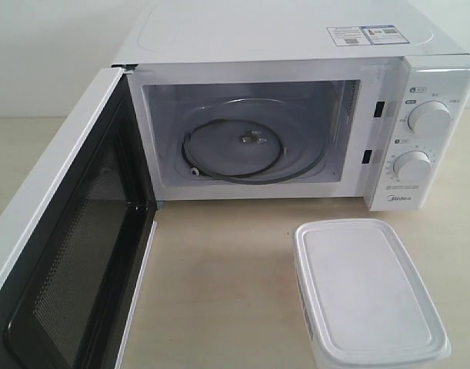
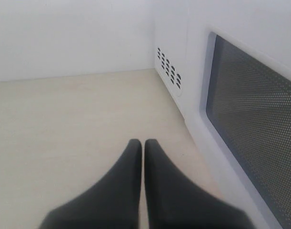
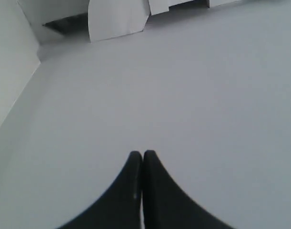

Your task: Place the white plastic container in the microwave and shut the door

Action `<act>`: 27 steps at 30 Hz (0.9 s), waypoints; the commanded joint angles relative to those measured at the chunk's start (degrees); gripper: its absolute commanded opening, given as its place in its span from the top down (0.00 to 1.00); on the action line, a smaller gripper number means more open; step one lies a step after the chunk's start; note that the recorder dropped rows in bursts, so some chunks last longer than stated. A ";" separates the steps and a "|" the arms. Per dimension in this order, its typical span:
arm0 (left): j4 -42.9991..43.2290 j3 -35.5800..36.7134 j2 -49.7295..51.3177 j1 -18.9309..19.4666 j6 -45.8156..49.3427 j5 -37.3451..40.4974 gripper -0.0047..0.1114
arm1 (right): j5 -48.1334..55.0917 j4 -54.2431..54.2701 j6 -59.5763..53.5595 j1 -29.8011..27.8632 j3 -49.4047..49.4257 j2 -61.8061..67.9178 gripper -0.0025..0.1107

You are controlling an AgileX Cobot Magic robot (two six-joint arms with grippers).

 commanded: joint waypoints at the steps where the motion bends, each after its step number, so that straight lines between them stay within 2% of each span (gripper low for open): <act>1: -0.31 0.16 -0.17 0.15 0.12 -0.47 0.93 | 15.26 0.24 3.25 -0.09 -9.12 0.06 0.98; 4: -0.31 0.16 -0.17 0.15 0.12 -0.47 0.93 | 41.60 0.24 5.14 -0.09 -19.47 1.41 0.98; 6: -0.31 0.16 -0.17 0.15 0.12 -0.47 0.93 | 53.41 0.24 6.39 -0.09 -25.05 5.56 0.98; 15: -0.31 0.16 -0.17 0.15 0.12 -0.47 0.93 | 94.06 0.24 5.05 -0.09 -42.62 28.54 0.98; 23: -0.31 0.16 -0.17 0.15 0.12 -0.47 0.93 | 99.29 0.24 2.64 -0.09 -43.94 40.41 0.98; 25: -0.31 0.16 -0.17 0.15 0.12 -0.47 0.93 | 102.05 2.91 -2.24 -0.09 -43.94 41.44 0.98; 27: -0.31 0.16 -0.17 0.15 0.12 -0.47 0.93 | 105.51 9.67 -13.87 0.04 -43.94 42.90 0.98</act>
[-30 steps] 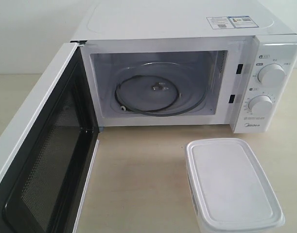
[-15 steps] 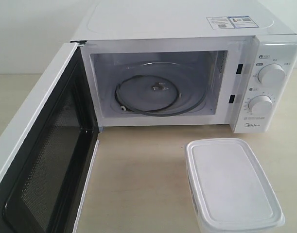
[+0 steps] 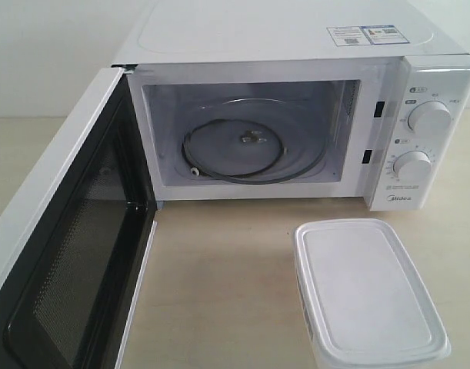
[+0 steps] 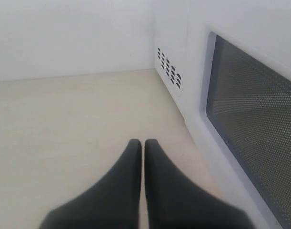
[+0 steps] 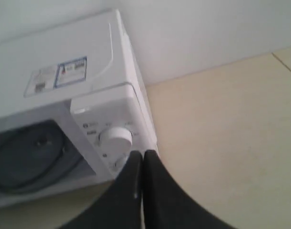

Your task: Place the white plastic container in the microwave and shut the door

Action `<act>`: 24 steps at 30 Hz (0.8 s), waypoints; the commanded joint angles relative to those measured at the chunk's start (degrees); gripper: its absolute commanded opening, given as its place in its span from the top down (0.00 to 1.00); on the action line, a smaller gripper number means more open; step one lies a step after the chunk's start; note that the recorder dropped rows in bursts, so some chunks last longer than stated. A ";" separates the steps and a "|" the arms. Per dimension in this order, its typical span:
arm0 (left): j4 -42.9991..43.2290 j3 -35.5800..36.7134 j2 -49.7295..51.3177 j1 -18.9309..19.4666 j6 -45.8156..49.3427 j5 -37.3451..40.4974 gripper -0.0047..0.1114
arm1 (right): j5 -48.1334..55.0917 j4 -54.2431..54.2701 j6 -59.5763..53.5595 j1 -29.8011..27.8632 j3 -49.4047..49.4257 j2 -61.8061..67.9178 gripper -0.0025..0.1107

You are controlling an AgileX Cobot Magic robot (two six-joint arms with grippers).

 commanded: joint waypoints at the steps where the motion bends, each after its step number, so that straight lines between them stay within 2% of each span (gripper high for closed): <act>1: -0.31 0.16 -0.17 0.15 0.12 -0.47 0.93 | 7.17 11.93 -19.57 0.04 -0.50 3.01 0.98; 5: -0.31 0.16 -0.17 0.15 0.12 -0.47 0.93 | 16.51 25.52 -34.09 0.04 -0.50 9.08 0.98; 8: -0.31 0.16 -0.17 0.15 0.12 -0.47 0.93 | 21.79 29.32 -37.30 0.04 -0.50 15.67 0.98; 14: -0.31 0.16 -0.17 0.15 0.12 -0.47 0.93 | 26.92 36.06 -45.70 -0.19 -0.40 26.87 0.98; 19: -0.31 0.16 -0.17 0.15 0.12 -0.47 0.93 | 26.01 43.65 -50.63 -0.27 -0.40 31.91 0.98; 24: -0.31 0.16 -0.17 0.15 0.12 -0.47 0.93 | 30.15 49.58 -57.87 -6.12 -0.40 34.00 0.98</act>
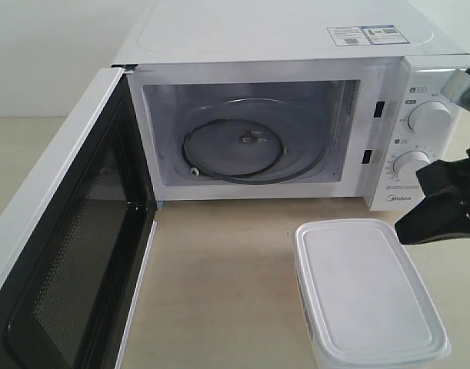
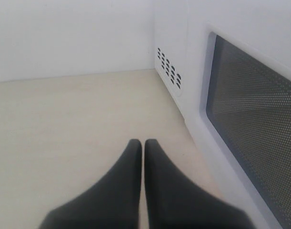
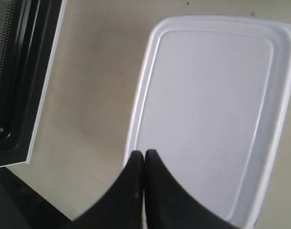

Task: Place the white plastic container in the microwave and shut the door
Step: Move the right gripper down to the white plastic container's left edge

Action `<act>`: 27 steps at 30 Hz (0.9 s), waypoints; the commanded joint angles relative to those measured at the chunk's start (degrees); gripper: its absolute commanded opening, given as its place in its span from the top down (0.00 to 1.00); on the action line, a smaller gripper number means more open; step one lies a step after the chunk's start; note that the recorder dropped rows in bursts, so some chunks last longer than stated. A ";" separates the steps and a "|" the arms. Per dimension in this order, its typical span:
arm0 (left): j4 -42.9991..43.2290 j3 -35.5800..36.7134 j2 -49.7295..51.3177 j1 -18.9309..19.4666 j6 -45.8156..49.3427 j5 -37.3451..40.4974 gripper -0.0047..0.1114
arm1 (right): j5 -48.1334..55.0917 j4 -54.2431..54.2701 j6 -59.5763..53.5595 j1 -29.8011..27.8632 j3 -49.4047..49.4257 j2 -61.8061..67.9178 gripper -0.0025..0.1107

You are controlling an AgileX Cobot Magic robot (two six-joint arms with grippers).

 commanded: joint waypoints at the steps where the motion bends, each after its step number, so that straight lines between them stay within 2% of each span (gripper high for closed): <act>1: -0.31 0.16 -0.17 0.15 0.12 -0.47 0.93 | 4.84 5.29 -7.48 -6.91 -0.27 1.62 0.98; 6: -0.31 0.16 -0.17 0.15 0.12 -0.47 0.93 | 7.26 11.27 -9.92 -13.39 0.69 2.93 0.98; 17: -0.31 0.16 -0.17 0.15 0.12 -0.47 0.93 | 5.29 11.41 -14.19 -13.78 3.10 13.66 0.98; 21: -0.31 0.16 -0.17 0.15 0.12 -0.47 0.93 | 2.55 9.82 -11.80 -16.11 3.10 15.16 0.98; 24: -0.31 0.16 -0.17 0.15 0.12 -0.47 0.93 | 0.81 7.16 -8.47 -17.85 3.10 15.16 0.96; 27: -0.31 0.16 -0.17 0.15 0.12 -0.47 0.93 | 0.70 6.56 -8.05 -18.00 3.10 15.16 0.89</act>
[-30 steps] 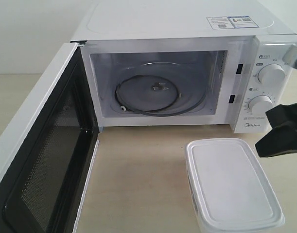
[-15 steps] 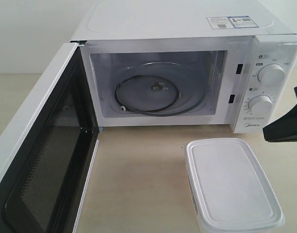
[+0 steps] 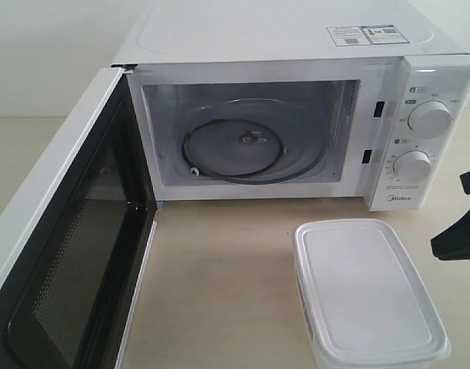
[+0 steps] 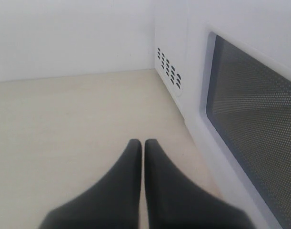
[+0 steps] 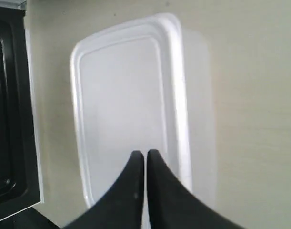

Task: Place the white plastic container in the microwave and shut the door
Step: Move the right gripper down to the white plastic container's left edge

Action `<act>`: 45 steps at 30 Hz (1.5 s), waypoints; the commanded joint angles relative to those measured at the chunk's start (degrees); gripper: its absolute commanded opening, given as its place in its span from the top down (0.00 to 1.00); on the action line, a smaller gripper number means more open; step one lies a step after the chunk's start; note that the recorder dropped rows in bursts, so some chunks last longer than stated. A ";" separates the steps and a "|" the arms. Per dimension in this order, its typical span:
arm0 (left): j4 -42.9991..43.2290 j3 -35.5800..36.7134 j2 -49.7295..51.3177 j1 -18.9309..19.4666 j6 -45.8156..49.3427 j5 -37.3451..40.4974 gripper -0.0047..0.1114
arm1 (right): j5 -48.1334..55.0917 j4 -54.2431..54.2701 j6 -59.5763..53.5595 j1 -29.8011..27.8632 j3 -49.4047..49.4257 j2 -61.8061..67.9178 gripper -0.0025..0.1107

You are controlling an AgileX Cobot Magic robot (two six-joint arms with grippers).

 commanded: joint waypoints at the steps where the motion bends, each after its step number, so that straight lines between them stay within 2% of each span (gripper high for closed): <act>1: -0.31 0.16 -0.17 0.15 0.12 -0.47 0.93 | -0.76 -1.45 1.22 -0.64 0.24 0.04 0.86; 7: -0.31 0.16 -0.17 0.15 0.12 -0.47 0.93 | -2.86 -3.57 2.22 1.68 0.24 0.04 0.56; 8: -0.31 0.16 -0.17 0.15 0.12 -0.47 0.93 | -3.34 -3.80 2.35 2.37 0.24 0.04 0.53; 14: -0.31 0.16 -0.17 0.15 0.12 -0.47 0.93 | -7.99 -4.89 3.58 7.23 0.24 0.04 0.54; 18: -0.31 0.16 -0.17 0.15 0.12 -0.47 0.93 | -9.36 -7.56 6.75 7.36 0.24 0.04 0.54; 24: -0.31 0.16 -0.17 0.15 0.12 -0.47 0.93 | -7.69 -5.74 6.49 7.79 0.24 2.61 0.54; 29: -0.31 0.16 -0.17 0.15 0.12 -0.47 0.93 | -9.19 -1.63 3.06 11.17 0.24 8.31 0.54; 35: -0.31 0.16 -0.17 0.15 0.12 -0.47 0.93 | -12.03 -1.63 2.90 11.30 0.24 10.28 0.54; 45: -0.31 0.16 -0.17 0.15 0.12 -0.47 0.93 | -10.25 -1.85 3.03 11.30 0.24 10.28 0.54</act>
